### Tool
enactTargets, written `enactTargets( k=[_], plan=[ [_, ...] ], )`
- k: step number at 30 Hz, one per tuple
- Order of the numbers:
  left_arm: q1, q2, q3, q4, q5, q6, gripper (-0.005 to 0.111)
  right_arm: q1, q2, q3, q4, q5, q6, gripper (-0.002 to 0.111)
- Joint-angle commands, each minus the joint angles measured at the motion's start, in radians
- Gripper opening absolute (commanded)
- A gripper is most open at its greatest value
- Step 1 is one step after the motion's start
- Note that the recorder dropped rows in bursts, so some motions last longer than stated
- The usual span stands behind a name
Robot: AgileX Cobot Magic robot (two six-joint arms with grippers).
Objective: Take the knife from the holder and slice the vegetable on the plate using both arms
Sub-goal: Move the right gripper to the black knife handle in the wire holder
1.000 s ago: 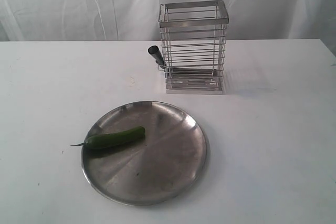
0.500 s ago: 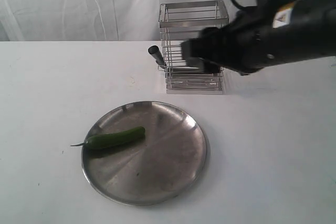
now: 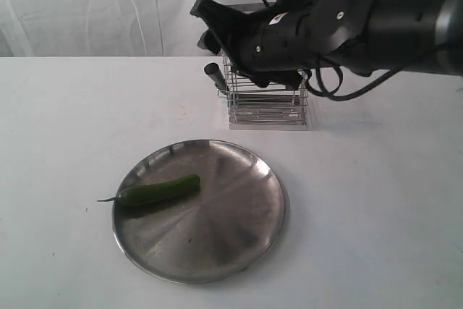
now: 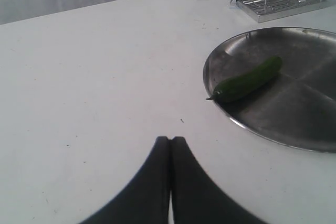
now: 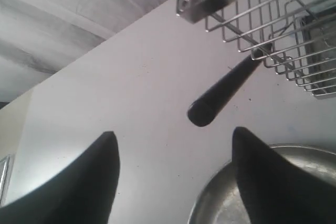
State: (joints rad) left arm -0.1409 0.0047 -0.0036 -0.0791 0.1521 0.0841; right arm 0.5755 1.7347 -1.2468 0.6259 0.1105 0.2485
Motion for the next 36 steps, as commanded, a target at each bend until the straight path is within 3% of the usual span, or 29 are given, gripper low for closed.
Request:
enactTargets(
  k=[1,19,25,31,36],
  plan=[
    [-0.001,-0.005,0.004,-0.001,-0.002,0.002,0.000,-0.008,0.078,-0.044,0.009,-0.022,0.024,0.058],
    [-0.001,-0.005,0.004,-0.001,-0.002,0.002,0.000,-0.040,0.278,-0.237,0.000,0.031,0.003,0.056],
    [-0.001,-0.005,0.004,-0.001,-0.002,0.002,0.000,-0.040,0.303,-0.241,0.000,0.038,-0.002,0.041],
    [-0.001,-0.005,0.004,-0.001,-0.002,0.002,0.000,-0.048,0.305,-0.245,-0.002,0.045,-0.044,0.040],
    [-0.001,-0.005,0.004,-0.001,-0.002,0.002,0.000,-0.058,0.294,-0.251,-0.002,0.106,-0.125,0.029]
  ],
)
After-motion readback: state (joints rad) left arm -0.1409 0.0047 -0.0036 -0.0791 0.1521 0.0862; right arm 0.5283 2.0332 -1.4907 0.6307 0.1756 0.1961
